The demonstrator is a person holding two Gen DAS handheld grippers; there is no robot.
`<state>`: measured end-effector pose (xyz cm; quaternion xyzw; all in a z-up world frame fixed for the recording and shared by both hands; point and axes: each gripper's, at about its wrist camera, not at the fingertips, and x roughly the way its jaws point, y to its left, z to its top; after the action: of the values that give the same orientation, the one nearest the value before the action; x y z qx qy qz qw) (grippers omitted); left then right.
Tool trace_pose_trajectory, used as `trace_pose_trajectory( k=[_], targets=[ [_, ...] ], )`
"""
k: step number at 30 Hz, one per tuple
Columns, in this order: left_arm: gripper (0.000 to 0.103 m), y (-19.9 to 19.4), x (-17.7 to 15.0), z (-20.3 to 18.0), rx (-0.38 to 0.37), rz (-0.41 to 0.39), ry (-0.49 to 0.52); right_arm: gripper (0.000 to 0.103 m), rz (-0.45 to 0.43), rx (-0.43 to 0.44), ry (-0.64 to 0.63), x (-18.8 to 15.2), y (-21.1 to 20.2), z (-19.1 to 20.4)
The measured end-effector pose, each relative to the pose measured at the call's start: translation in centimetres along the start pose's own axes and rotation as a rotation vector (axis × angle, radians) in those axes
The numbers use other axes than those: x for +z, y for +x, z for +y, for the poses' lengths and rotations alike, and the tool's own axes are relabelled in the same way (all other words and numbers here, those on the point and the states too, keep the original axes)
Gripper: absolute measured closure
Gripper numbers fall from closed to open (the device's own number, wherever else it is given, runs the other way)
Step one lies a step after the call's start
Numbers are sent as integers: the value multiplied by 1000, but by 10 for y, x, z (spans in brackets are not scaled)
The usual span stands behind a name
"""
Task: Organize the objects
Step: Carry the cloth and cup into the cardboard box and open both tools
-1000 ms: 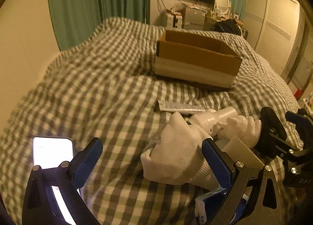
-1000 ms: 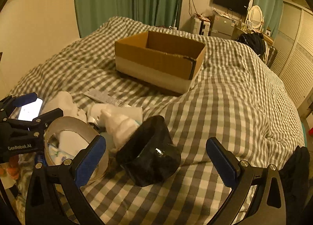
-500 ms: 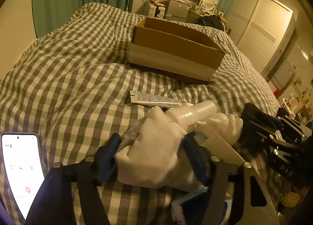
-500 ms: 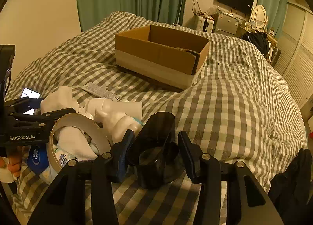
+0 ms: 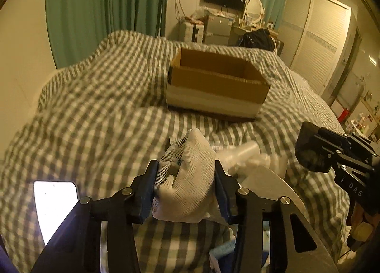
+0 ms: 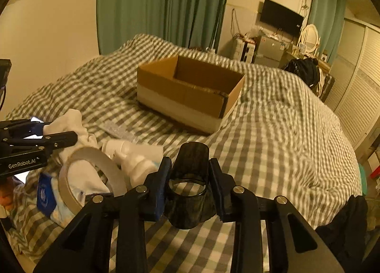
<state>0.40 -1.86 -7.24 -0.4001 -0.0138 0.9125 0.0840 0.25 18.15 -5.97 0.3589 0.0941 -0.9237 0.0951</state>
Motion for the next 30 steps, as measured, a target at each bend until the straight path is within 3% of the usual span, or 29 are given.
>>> trace_pose_trajectory(
  k=[6,15,22,30],
  targets=[
    [58,-8,44,-2,-23,-64,30,71,-57,9,17,26,-8,-12],
    [58,7,133,-11,-27,-155,86,72,-136,29,23,99,-4,-33],
    [58,48,194,-8,-31,-165,116,72,-157,19,51,160,39,-51],
    [58,123,250,-17,-41,-119,190,72,-104,25,129,199,113,-76]
  ],
)
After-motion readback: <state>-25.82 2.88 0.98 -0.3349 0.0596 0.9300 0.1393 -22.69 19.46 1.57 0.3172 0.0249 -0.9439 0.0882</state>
